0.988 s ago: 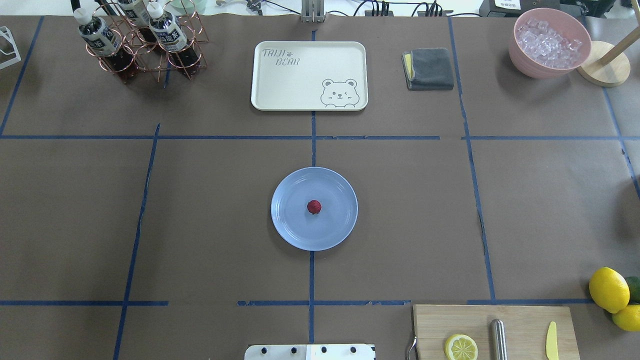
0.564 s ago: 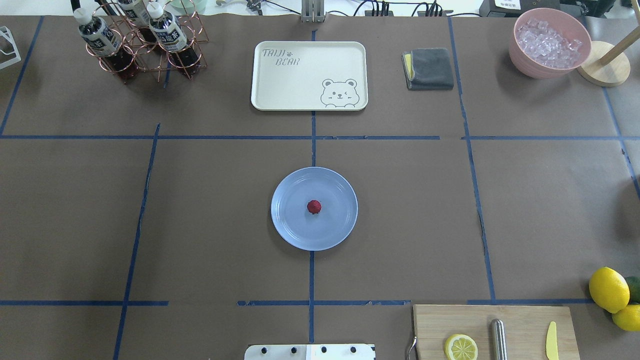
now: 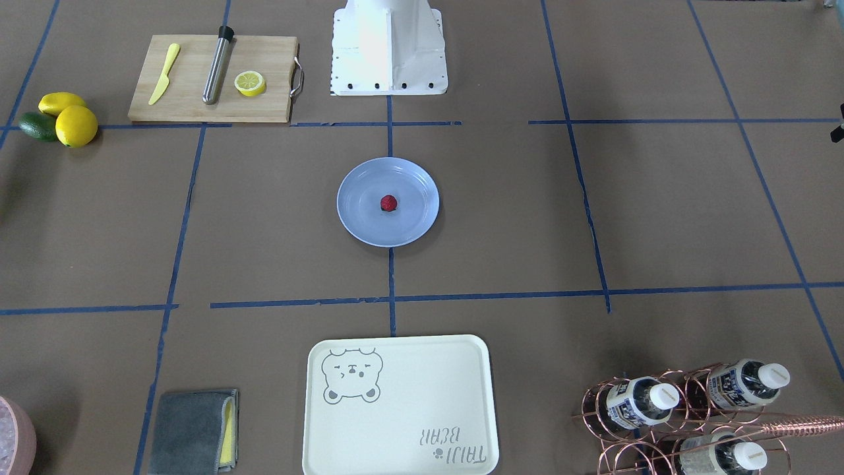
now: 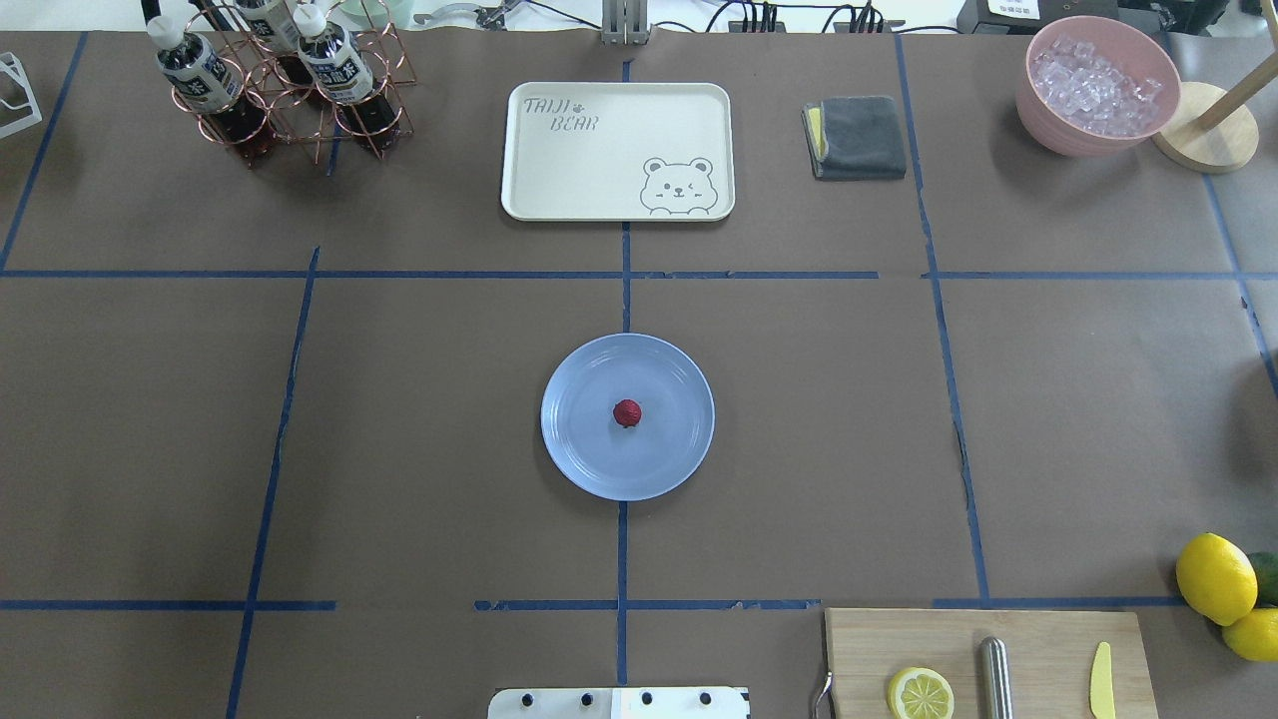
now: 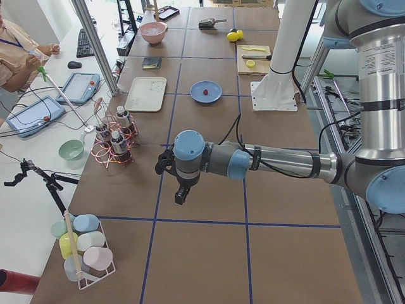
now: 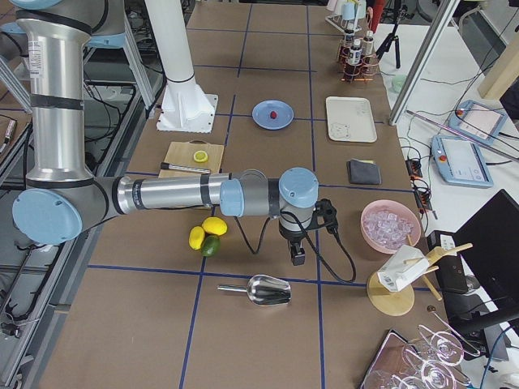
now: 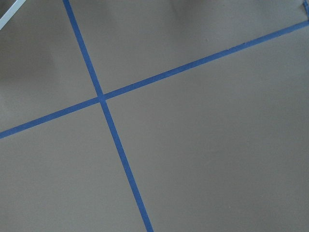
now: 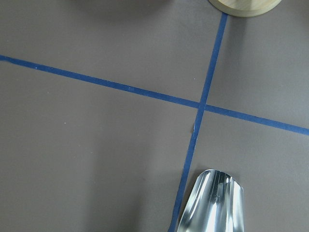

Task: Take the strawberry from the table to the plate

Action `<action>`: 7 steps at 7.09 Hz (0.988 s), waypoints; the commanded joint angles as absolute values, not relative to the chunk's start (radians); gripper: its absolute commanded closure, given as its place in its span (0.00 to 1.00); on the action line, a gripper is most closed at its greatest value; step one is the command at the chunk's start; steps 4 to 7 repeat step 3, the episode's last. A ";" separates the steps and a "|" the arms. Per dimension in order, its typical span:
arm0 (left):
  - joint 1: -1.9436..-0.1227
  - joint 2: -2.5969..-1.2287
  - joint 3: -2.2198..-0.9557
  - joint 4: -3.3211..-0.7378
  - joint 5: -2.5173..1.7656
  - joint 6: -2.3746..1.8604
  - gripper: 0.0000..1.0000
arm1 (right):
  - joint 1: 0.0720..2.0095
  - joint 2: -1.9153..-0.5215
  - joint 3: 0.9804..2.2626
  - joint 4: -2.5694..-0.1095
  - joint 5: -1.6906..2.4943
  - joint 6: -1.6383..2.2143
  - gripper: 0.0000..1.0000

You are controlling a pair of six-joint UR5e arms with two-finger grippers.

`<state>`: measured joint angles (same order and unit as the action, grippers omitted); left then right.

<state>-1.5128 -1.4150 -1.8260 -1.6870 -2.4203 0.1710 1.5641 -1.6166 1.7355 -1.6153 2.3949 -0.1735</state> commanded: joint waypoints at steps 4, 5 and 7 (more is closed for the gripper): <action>-1.517 -1.460 -1.828 -1.680 -2.414 0.173 0.00 | 1.562 -1.617 1.741 -1.614 2.395 -0.172 0.00; -1.517 -1.460 -1.828 -1.680 -2.414 0.173 0.00 | 1.562 -1.617 1.741 -1.614 2.395 -0.172 0.00; -1.517 -1.460 -1.828 -1.680 -2.414 0.173 0.00 | 1.562 -1.617 1.741 -1.614 2.395 -0.172 0.00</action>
